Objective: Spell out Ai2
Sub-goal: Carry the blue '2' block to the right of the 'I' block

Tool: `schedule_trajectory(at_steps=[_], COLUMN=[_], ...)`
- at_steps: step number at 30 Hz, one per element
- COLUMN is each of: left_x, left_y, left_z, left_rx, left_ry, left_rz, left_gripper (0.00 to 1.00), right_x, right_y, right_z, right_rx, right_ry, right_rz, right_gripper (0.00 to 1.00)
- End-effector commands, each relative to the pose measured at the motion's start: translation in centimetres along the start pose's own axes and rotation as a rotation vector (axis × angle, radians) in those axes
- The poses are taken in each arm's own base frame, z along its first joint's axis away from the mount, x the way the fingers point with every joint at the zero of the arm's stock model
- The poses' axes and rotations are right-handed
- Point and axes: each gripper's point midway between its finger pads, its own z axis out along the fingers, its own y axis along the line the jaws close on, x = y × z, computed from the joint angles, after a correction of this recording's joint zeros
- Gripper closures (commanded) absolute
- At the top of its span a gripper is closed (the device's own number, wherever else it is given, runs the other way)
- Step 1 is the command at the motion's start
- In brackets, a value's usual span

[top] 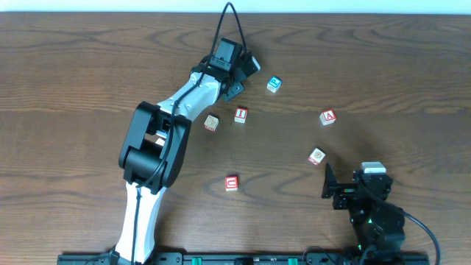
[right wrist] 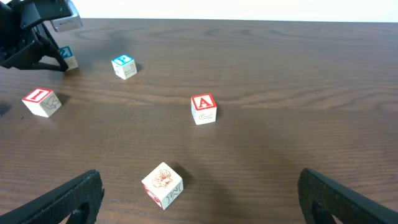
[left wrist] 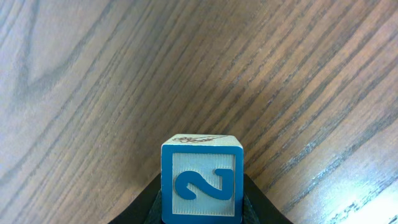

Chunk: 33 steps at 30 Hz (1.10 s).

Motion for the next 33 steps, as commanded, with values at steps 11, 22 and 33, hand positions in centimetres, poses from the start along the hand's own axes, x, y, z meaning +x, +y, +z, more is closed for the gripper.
schedule_trajectory(at_steps=[11, 22, 33], left_x=[-1.2, -6.4, -5.3], left_y=[0.9, 1.1, -6.4], left_z=[-1.1, -10.3, -16.6], left_rx=[-0.028, 0.049, 0.456], left_ry=[-0.038, -0.24, -0.281], left_rz=[0.105, 0.107, 0.092], left_gripper=[0.82, 0.82, 0.79], right_x=[0.0, 0.0, 0.0], right_y=[-0.3, -0.3, -0.3], right_z=[0.0, 0.0, 0.0], right_rx=[0.013, 0.013, 0.013], right_ry=[-0.003, -0.003, -0.003], right_rz=[0.019, 0.019, 0.019], right_gripper=[0.01, 0.01, 0.01])
